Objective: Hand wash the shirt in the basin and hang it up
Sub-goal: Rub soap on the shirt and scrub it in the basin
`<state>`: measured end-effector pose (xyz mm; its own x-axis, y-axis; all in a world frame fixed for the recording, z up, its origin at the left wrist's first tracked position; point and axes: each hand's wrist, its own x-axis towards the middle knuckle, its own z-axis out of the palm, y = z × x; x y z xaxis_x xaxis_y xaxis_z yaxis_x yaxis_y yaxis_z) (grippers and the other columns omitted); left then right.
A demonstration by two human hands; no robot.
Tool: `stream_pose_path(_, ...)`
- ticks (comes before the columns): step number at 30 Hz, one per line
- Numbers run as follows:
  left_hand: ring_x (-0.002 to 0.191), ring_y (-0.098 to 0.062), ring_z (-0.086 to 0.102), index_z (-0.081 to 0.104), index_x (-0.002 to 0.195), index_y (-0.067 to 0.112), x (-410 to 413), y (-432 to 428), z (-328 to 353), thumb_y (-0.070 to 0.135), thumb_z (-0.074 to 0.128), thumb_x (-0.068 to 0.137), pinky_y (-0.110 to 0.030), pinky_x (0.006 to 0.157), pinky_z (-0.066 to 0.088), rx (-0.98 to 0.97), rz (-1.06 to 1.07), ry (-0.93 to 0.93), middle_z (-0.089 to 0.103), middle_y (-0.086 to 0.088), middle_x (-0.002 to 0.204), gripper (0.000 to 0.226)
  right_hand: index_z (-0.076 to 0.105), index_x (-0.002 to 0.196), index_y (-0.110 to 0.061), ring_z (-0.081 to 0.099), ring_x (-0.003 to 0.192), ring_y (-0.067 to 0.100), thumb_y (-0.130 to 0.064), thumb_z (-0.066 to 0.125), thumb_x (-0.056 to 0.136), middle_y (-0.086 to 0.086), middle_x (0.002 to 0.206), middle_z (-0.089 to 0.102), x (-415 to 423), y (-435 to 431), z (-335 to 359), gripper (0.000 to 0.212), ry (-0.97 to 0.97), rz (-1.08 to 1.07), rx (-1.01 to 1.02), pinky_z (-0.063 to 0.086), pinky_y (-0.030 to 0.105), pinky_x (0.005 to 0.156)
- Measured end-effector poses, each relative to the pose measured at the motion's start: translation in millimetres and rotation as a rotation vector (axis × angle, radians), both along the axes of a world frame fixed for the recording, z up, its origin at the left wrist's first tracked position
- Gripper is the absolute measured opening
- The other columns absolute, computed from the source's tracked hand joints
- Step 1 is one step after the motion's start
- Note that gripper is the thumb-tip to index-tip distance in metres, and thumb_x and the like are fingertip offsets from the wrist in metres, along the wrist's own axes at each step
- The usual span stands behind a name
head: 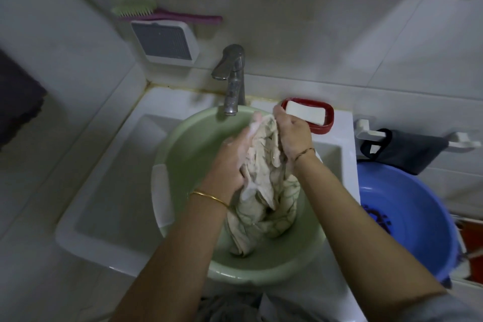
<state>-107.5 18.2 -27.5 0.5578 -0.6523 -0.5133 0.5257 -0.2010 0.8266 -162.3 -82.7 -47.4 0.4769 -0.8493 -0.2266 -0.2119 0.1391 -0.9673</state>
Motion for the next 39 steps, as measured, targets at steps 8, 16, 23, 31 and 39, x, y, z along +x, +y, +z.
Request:
stream_pose_path(8, 0.069, -0.027, 0.060, 0.066, 0.081, 0.004, 21, 5, 15, 0.002, 0.065, 0.080, -0.040, 0.067, 0.052, -0.066, 0.351, -0.239, 0.062, -0.016, 0.076, 0.002, 0.058, 0.097, -0.011, 0.065, 0.092, 0.028, -0.037, 0.087, 0.052, 0.012, 0.099, 0.067, -31, -8, -18, 0.059, -0.100, 0.541, 0.320, 0.052, 0.046, 0.090)
stream_pose_path(16, 0.045, -0.018, 0.041, 0.058, 0.087, 0.008, 45, 13, 24, 0.018, 0.062, 0.088, -0.013, 0.034, 0.030, 0.005, 0.430, -0.381, 0.048, -0.008, 0.064, 0.011, 0.044, 0.081, -0.012, 0.061, 0.073, 0.020, 0.015, 0.047, 0.086, 0.009, 0.071, 0.060, -47, -13, -24, 0.028, -0.206, 0.383, 0.309, 0.053, 0.033, 0.075)
stream_pose_path(23, 0.042, 0.003, 0.053, 0.055, 0.075, 0.013, 37, 15, 33, 0.013, 0.055, 0.093, -0.013, 0.045, 0.040, -0.092, 0.296, -0.394, 0.055, 0.011, 0.045, 0.018, 0.063, 0.114, -0.007, 0.060, 0.105, 0.026, -0.013, 0.065, 0.070, 0.011, 0.111, 0.066, -30, 8, -25, 0.044, -0.307, 0.573, 0.640, 0.043, 0.039, 0.100)
stream_pose_path(31, 0.071, -0.024, 0.060, 0.059, 0.100, 0.005, 37, 16, 19, 0.025, 0.074, 0.079, -0.031, 0.059, 0.049, -0.047, 0.231, -0.407, 0.063, -0.012, 0.085, 0.033, 0.061, 0.100, -0.007, 0.068, 0.075, 0.020, 0.011, 0.049, 0.085, 0.011, 0.086, 0.069, -23, -7, -7, 0.026, -0.268, 0.203, 0.456, 0.059, 0.032, 0.066)
stream_pose_path(39, 0.103, -0.028, 0.065, 0.063, 0.115, 0.005, 34, 16, 6, 0.035, 0.088, 0.048, -0.047, 0.094, 0.050, 0.201, -0.591, -0.577, 0.068, -0.011, 0.111, 0.078, 0.062, 0.101, -0.011, 0.065, 0.090, 0.027, -0.008, 0.047, 0.093, 0.015, 0.099, 0.068, -10, -9, -1, 0.017, -0.067, 0.295, 0.254, 0.055, 0.037, 0.077)
